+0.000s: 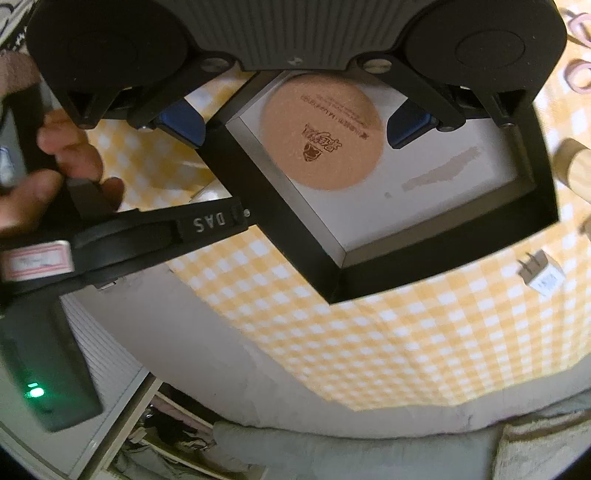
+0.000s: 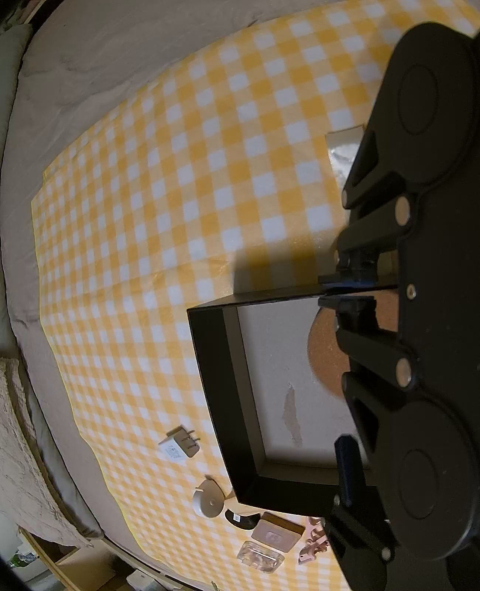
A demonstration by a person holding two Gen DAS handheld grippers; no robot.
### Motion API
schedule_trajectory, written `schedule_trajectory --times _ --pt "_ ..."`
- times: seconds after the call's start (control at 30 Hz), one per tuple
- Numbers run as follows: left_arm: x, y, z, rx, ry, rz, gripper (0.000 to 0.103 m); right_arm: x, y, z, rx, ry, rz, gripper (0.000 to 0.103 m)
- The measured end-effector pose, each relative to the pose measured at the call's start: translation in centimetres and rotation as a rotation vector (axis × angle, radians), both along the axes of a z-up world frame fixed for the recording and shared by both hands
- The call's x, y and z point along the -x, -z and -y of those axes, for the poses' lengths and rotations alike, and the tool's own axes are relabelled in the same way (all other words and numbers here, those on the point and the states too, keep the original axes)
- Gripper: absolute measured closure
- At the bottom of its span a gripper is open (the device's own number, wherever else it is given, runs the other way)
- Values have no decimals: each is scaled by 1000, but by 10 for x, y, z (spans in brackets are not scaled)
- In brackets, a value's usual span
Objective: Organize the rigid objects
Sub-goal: 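Carry the cork coaster with the left tool into the black box and release, then reach the left tool to the square wooden coaster and grasp it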
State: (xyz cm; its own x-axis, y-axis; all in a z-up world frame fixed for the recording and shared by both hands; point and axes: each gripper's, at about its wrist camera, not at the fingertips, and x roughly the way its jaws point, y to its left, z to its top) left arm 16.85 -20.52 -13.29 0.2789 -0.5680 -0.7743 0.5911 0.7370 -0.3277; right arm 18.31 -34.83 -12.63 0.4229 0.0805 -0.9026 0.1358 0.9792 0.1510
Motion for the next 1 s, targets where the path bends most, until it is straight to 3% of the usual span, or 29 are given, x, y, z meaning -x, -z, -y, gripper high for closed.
schedule_trajectory --times 0.27,0.6,0.83,1.0 --pt "13 -37 -29 -10 -13 134 0 0 0 0 -1 13 -2 98" --pt "-1 -77 -86 -28 -153 285 0 2 0 -3 29 1 3 99" --pt "-25 -84 -126 -96 -289 356 0 0 0 -1 30 11 0 99" --pt "-47 -77 -152 -144 -355 362 0 0 0 1 28 4 2 99"
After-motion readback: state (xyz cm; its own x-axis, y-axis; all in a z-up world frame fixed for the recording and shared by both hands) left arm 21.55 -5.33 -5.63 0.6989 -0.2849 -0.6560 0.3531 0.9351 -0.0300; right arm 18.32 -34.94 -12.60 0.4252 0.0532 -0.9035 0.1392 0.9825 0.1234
